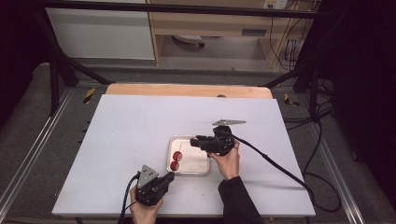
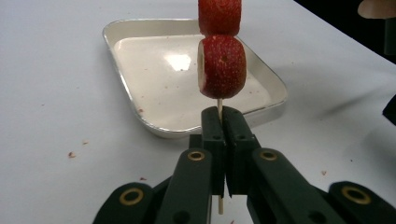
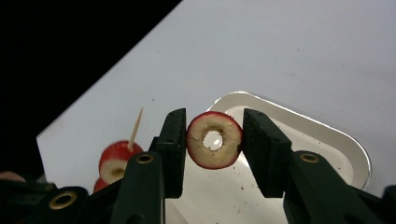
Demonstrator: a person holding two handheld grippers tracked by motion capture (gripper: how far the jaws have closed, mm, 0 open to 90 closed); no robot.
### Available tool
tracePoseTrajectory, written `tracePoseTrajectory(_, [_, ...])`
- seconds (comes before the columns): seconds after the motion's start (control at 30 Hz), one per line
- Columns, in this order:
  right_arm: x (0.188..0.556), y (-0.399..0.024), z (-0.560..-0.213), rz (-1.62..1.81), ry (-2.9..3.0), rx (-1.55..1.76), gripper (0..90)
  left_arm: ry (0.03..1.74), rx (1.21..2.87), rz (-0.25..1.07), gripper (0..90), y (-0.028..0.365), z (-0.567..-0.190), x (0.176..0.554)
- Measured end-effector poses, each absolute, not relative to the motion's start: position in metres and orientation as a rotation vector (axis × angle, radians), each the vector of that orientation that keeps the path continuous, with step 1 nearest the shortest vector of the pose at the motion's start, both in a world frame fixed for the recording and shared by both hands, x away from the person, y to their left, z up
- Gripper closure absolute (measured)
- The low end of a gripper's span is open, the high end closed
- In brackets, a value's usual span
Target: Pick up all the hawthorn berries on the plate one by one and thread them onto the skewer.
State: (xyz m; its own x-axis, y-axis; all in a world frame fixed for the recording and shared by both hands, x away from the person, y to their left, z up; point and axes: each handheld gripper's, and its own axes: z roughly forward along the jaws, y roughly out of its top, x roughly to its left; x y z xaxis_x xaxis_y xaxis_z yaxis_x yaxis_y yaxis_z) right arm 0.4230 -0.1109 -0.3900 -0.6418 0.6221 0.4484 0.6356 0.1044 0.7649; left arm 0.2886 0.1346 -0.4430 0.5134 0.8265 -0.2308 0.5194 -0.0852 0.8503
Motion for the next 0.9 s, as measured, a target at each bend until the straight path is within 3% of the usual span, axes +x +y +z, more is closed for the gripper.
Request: tracePoseTrajectory(0.9, [0.417, -0.113, -0.392, -1.862, -2.162, -1.318, 61.5, 1.154, 1.740, 0.315, 88.6, 0.104, -0.443, 0.290])
